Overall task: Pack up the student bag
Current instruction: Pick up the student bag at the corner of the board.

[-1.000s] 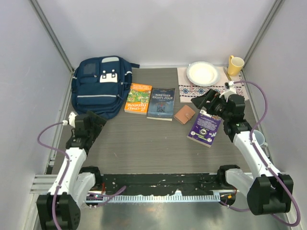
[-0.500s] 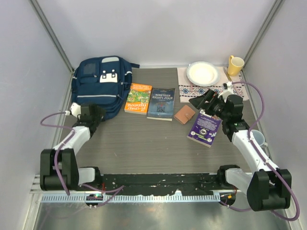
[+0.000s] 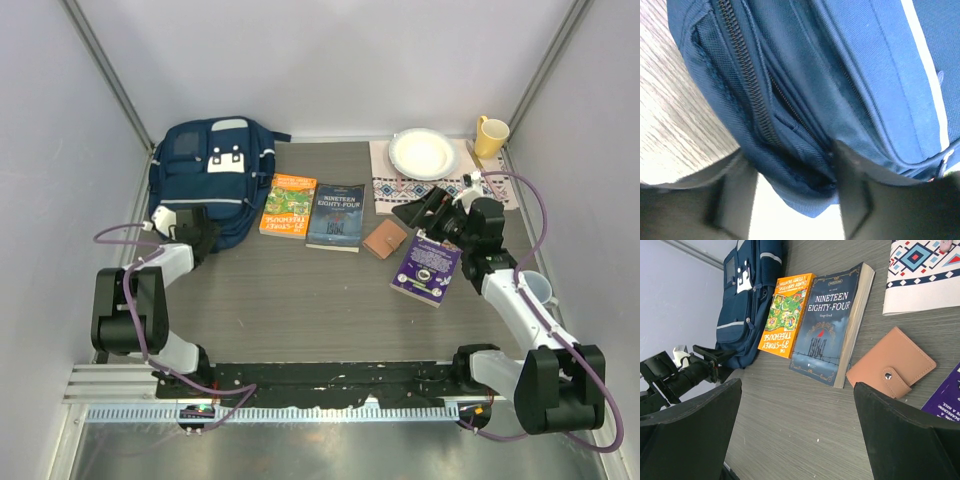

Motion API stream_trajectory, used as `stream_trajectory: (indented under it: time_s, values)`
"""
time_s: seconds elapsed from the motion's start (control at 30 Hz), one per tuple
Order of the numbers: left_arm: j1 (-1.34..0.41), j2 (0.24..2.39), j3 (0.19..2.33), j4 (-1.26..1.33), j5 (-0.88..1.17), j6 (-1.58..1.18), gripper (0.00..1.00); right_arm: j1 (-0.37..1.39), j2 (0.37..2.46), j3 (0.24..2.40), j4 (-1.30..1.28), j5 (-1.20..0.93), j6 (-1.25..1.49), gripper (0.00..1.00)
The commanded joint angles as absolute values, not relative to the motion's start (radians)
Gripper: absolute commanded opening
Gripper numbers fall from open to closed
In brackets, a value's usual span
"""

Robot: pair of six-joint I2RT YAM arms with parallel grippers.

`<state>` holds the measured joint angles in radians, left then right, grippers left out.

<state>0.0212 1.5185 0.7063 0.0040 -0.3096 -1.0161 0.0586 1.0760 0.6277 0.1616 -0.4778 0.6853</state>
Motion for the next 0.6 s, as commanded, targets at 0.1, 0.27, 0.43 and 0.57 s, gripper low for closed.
stream_trajectory:
  time_s: [0.1,0.27,0.43,0.57]
  values:
    - [0.026,1.507,0.667,-0.003,-0.356,-0.989,0.19,0.06,1.117,0.641,0.219,-0.529,0.695,1.0]
    - [0.028,1.414,0.661,0.038,-0.321,-0.944,0.0,0.08,1.141,0.649,0.235,-0.587,0.678,1.0]
    - [0.073,1.263,0.69,0.063,-0.197,-0.914,0.0,0.129,1.192,0.695,0.183,-0.623,0.615,0.99]
    - [0.097,1.148,0.727,0.029,-0.137,-0.907,0.0,0.153,1.224,0.693,0.202,-0.617,0.621,0.99]
